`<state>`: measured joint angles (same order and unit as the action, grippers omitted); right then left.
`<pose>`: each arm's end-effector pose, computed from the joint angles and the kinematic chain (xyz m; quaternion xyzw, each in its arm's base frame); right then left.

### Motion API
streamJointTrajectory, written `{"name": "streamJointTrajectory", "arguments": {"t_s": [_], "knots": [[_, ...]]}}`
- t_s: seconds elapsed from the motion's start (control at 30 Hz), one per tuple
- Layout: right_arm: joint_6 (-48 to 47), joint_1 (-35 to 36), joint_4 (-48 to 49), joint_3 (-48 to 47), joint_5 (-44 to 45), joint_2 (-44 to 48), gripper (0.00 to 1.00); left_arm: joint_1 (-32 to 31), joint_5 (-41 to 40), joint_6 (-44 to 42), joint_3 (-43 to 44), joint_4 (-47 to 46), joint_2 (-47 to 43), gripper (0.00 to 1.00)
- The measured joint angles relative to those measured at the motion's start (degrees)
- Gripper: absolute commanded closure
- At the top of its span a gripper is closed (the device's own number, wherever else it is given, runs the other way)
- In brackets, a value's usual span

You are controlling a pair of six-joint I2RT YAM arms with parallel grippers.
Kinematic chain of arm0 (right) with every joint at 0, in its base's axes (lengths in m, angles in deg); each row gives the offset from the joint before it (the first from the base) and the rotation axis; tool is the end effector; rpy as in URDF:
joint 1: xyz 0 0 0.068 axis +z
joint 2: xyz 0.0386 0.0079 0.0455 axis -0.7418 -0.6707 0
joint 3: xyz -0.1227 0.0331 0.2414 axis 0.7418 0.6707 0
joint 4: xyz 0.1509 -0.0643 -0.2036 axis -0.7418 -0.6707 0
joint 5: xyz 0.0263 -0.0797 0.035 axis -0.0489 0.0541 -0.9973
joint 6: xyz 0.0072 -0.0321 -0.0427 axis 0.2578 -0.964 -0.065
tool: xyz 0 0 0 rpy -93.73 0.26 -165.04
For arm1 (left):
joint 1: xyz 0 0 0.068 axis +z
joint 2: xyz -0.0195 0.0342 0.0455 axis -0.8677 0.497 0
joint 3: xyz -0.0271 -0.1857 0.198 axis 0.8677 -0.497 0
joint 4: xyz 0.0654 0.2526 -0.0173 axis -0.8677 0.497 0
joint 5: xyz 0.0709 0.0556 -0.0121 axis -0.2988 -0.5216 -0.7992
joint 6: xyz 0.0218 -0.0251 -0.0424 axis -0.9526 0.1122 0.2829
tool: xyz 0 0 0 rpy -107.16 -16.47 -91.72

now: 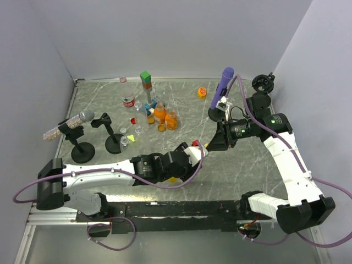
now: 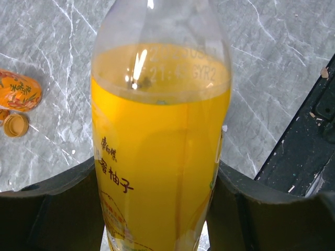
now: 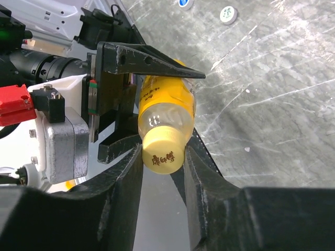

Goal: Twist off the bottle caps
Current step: Unscrew the bottle cap from the plastic bottle.

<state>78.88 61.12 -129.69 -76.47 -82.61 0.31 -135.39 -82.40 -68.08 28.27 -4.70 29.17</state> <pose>0.1834 0.0733 0.3737 -0.2928 0.8074 0.4558 0.2338 0.0901 -0.2920 0.2916 0.4248 0.7588 -0.1843 0.4581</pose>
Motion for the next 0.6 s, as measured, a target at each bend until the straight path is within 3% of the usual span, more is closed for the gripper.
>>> {"name": "streamJointTrajectory", "arguments": {"t_s": [0.2, 0.3, 0.5, 0.6], "knots": [[-2.38, 0.55, -1.14, -1.03, -0.02, -0.33, 0.93, 0.02, 0.72, -0.17, 0.00, -0.17, 0.02, 0.91], [-6.80, 2.01, -3.50, -2.40, -0.04, -0.61, 0.96, 0.31, 3.85, -1.44, -0.55, -0.42, -0.55, 0.91], [-26.08, 6.12, -10.73, -5.16, -1.49, -0.50, 0.98, 2.21, 16.09, -6.88, -2.93, 0.24, -4.92, 0.92], [-40.76, 7.21, -10.84, -4.02, -3.82, 2.25, 0.97, 5.33, 24.28, -10.05, -4.07, 0.07, -7.21, 0.92]]}}
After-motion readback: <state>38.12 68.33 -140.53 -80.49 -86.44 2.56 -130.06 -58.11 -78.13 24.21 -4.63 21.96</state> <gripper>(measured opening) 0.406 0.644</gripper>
